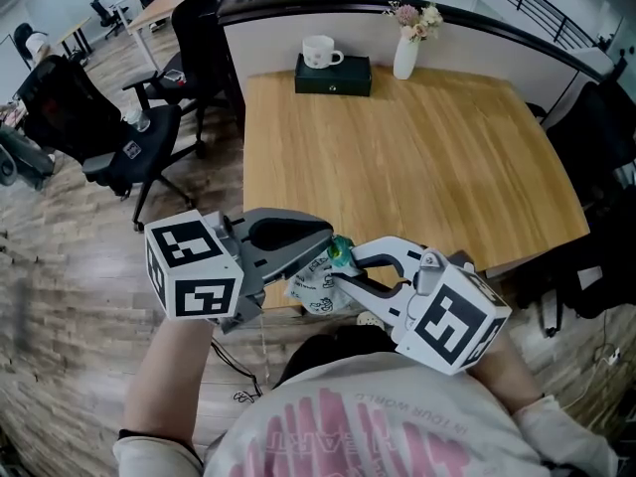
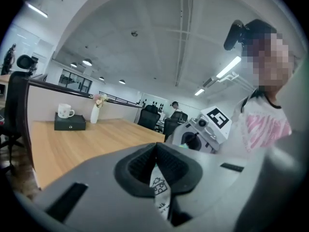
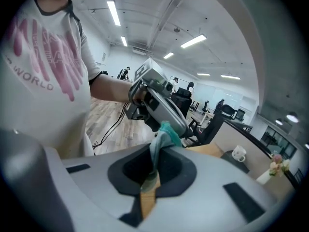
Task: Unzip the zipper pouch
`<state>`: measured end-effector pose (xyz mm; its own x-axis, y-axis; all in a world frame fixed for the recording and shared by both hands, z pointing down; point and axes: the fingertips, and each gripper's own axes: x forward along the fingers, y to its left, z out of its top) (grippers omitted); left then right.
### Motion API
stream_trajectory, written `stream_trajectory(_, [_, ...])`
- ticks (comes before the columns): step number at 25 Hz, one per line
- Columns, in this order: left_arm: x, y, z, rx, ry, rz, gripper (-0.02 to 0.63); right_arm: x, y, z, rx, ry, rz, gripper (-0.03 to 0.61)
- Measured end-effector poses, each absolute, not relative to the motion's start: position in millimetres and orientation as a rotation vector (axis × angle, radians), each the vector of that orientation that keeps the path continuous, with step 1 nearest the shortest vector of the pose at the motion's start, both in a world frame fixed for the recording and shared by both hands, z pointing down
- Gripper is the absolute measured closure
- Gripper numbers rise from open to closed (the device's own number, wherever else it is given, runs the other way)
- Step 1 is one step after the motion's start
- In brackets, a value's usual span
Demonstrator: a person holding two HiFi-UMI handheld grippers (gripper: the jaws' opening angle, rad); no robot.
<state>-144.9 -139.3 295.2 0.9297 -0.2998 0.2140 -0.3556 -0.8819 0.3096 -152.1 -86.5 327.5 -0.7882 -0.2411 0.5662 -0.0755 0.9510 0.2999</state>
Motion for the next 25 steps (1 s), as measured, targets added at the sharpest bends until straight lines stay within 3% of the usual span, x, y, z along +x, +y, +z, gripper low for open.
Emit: stream_trajectory(25, [-209.1, -159.3, 298.9, 2.682, -0.746, 0.154, 0.607, -145.1, -98.9, 310.1, 0.396, -2.571, -0.236, 0.574])
